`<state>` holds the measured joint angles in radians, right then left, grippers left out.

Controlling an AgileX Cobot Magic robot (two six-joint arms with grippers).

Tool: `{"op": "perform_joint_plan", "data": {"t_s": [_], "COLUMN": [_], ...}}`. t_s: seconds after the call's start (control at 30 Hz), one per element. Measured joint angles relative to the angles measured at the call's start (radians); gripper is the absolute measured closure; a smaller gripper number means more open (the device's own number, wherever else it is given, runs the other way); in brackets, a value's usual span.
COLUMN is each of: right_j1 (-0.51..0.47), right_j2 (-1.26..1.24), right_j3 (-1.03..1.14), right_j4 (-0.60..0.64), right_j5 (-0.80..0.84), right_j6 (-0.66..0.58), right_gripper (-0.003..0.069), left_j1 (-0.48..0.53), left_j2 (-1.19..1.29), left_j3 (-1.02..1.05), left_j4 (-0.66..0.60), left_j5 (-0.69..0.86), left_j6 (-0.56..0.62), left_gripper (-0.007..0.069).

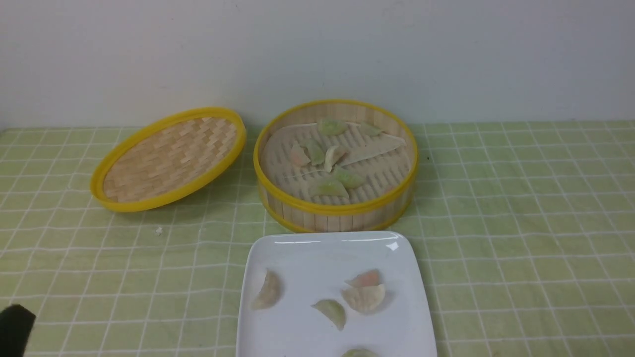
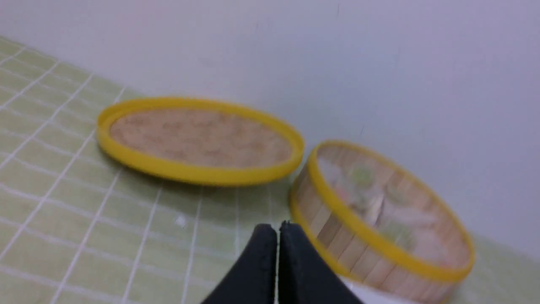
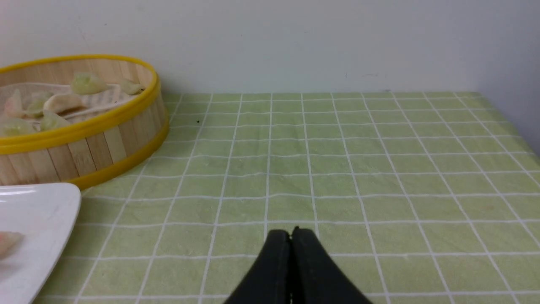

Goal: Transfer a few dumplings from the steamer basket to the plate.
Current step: Use the left arm to grab a dumpling from the steamer

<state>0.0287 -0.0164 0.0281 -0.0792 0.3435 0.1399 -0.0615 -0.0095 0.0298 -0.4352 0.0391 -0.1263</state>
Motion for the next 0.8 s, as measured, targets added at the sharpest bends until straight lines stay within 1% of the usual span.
{"op": "perform_joint_plan", "data": {"t_s": [0.03, 0.07, 0.1, 0.13, 0.2, 0.23, 0.27, 0.3, 0.33, 0.37, 0.4, 0.47, 0.5, 0.53, 0.57, 0.63, 0.67, 0.7, 0.73, 0.77, 0.8], "right_j1": [0.000, 0.000, 0.000, 0.000, 0.000, 0.000, 0.000, 0.000, 0.000, 0.000, 0.000, 0.000, 0.000, 0.000, 0.000, 0.001, 0.003, 0.011, 0.014, 0.028, 0.039], "right_j2": [0.000, 0.000, 0.000, 0.000, 0.000, 0.000, 0.000, 0.000, 0.000, 0.000, 0.000, 0.000, 0.000, 0.000, 0.000, 0.000, 0.000, 0.004, 0.006, 0.032, 0.056], "right_j3": [0.000, 0.002, 0.002, 0.002, 0.002, 0.002, 0.002, 0.002, 0.002, 0.002, 0.002, 0.002, 0.002, 0.002, 0.002, -0.020, -0.054, -0.132, -0.132, -0.247, -0.310], "right_j4": [0.007, 0.043, 0.066, 0.115, 0.238, 0.323, 0.334, 0.385, 0.412, 0.472, 0.486, 0.514, 0.531, 0.542, 0.547, 0.553, 0.545, 0.513, 0.507, 0.454, 0.416], "right_j5": [-0.011, -0.040, -0.070, -0.109, -0.226, -0.281, -0.297, -0.335, -0.349, -0.396, -0.412, -0.444, -0.473, -0.494, -0.497, -0.461, -0.406, -0.304, -0.289, -0.175, -0.104], "right_j6": [0.003, 0.023, 0.038, 0.063, 0.151, 0.202, 0.208, 0.230, 0.239, 0.246, 0.246, 0.246, 0.255, 0.270, 0.282, 0.313, 0.322, 0.321, 0.319, 0.300, 0.276], "right_gripper": [0.0673, 0.0673, 0.0673, 0.0673, 0.0673, 0.0673, 0.0673, 0.0673, 0.0673, 0.0673, 0.0673, 0.0673, 0.0673, 0.0673, 0.0673, 0.0673, 0.0673, 0.0673, 0.0673, 0.0673, 0.0673], "left_j1": [0.000, 0.000, 0.000, 0.000, 0.000, 0.000, 0.000, 0.000, 0.000, 0.000, 0.000, 0.000, 0.000, 0.000, 0.000, 0.000, 0.000, 0.000, 0.000, 0.000, 0.000], "left_j2": [0.000, 0.000, 0.000, 0.000, 0.000, 0.005, 0.007, 0.032, 0.045, 0.115, 0.160, 0.282, 0.388, 0.467, 0.513, 0.650, 0.725, 0.812, 0.825, 0.921, 0.974], "left_j3": [0.000, 0.000, 0.000, -0.007, -0.064, -0.127, -0.151, -0.219, -0.264, -0.392, -0.460, -0.616, -0.716, -0.807, -0.849, -0.954, -0.999, -1.034, -1.046, -1.078, -1.091], "left_j4": [-0.025, -0.050, -0.062, -0.073, -0.083, -0.078, -0.074, -0.054, -0.038, 0.011, 0.035, 0.074, 0.085, 0.087, 0.087, 0.080, 0.070, 0.053, 0.044, 0.005, -0.019], "left_j5": [-0.067, -0.161, -0.226, -0.289, -0.321, -0.283, -0.275, -0.205, -0.176, -0.001, 0.066, 0.283, 0.453, 0.590, 0.632, 0.794, 0.865, 0.930, 0.939, 0.989, 1.010], "left_j6": [-0.002, -0.005, -0.014, -0.026, -0.046, -0.052, -0.052, -0.053, -0.053, -0.053, -0.050, -0.032, -0.005, 0.034, 0.058, 0.132, 0.183, 0.248, 0.271, 0.350, 0.395], "left_gripper": [0.0631, 0.0631, 0.0631, 0.0631, 0.0631, 0.0631, 0.0631, 0.0631, 0.0631, 0.0631, 0.0631, 0.0631, 0.0631, 0.0631, 0.0631, 0.0631, 0.0631, 0.0631, 0.0631, 0.0631, 0.0631]}}
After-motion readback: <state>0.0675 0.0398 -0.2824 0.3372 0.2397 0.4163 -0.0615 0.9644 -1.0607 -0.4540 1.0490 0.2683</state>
